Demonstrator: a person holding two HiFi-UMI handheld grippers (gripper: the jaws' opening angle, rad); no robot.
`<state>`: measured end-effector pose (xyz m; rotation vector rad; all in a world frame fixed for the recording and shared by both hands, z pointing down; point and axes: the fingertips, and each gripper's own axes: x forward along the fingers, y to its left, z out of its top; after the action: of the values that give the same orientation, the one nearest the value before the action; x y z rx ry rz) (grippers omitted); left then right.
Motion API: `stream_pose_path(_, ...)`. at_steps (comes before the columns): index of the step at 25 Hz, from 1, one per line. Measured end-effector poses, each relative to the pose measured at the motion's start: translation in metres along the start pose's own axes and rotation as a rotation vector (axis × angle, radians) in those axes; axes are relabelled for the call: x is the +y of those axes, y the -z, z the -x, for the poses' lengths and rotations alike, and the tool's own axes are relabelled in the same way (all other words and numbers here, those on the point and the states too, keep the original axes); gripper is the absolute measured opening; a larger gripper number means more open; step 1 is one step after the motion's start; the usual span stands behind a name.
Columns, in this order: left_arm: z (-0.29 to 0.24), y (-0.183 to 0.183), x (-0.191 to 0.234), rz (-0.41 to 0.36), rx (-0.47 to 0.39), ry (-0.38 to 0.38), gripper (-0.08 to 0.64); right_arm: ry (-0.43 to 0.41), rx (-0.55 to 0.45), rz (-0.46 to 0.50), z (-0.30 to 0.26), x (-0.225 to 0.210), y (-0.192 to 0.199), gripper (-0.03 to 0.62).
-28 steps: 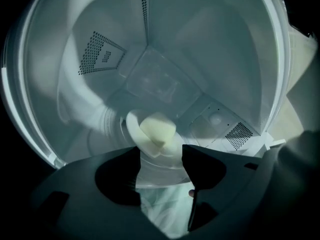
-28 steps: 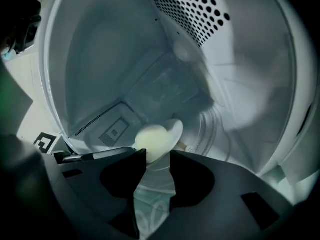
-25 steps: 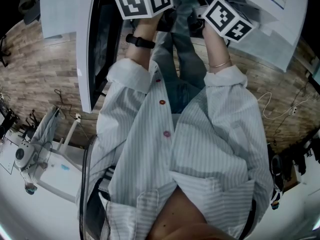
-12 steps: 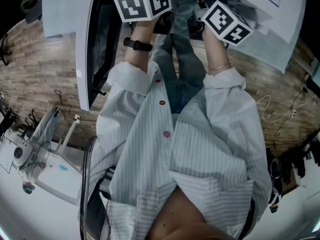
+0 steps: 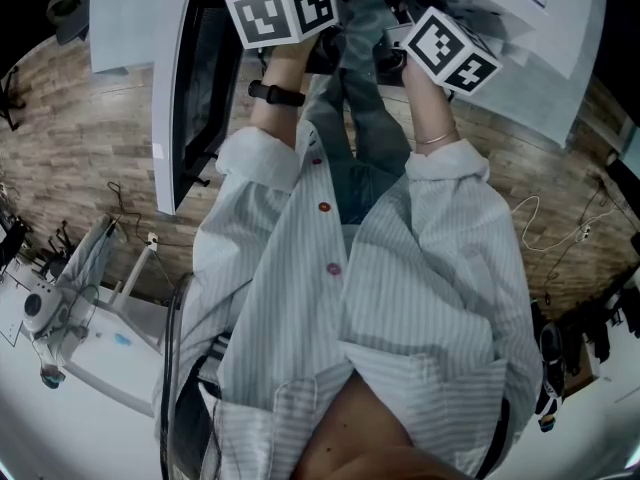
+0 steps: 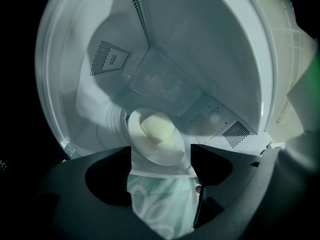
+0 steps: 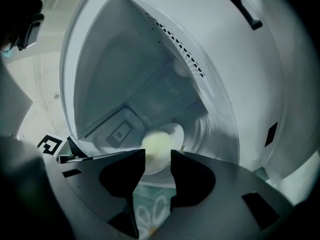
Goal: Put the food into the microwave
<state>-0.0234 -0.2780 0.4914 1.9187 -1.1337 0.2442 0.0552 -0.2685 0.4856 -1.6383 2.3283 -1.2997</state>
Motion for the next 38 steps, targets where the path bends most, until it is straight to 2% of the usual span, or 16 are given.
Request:
stream_pose_path(4,0.009,0.001,-0.004,0.018,-0.017,0.023,0.365,-0.025,0.005,0.0,0.003,0.006,-0.002,0.163)
stream_pose_path(11,0.033,0.0,-0.027,0.019,-0.033,0.117,0.348,-0.101,0.046,-0.003,0.021,0.026,-0.003,0.156)
stream_pose_path(16,0.053,-0.002,-0.045,0.023,-0.049,0.171,0.347,-0.151,0.067,0.04,0.038,0.044,-0.004,0.139)
stream_pose_path(22,0.078,-0.017,-0.065,0.008,-0.094,0.218,0.31,-0.215,0.041,0.085,0.054,0.074,-0.019,0.1)
stream_pose_path(27,0.099,-0.033,-0.083,0.022,-0.145,0.297,0.262,-0.286,0.02,0.147,0.065,0.103,-0.035,0.07)
stream_pose_path(31,0.118,-0.043,-0.105,0.034,-0.189,0.384,0.173,-0.351,-0.002,0.183,0.078,0.126,-0.047,0.057)
stream_pose_path(38,0.141,-0.054,-0.132,-0.019,-0.225,0.475,0.083,-0.417,-0.014,0.216,0.098,0.148,-0.062,0.048)
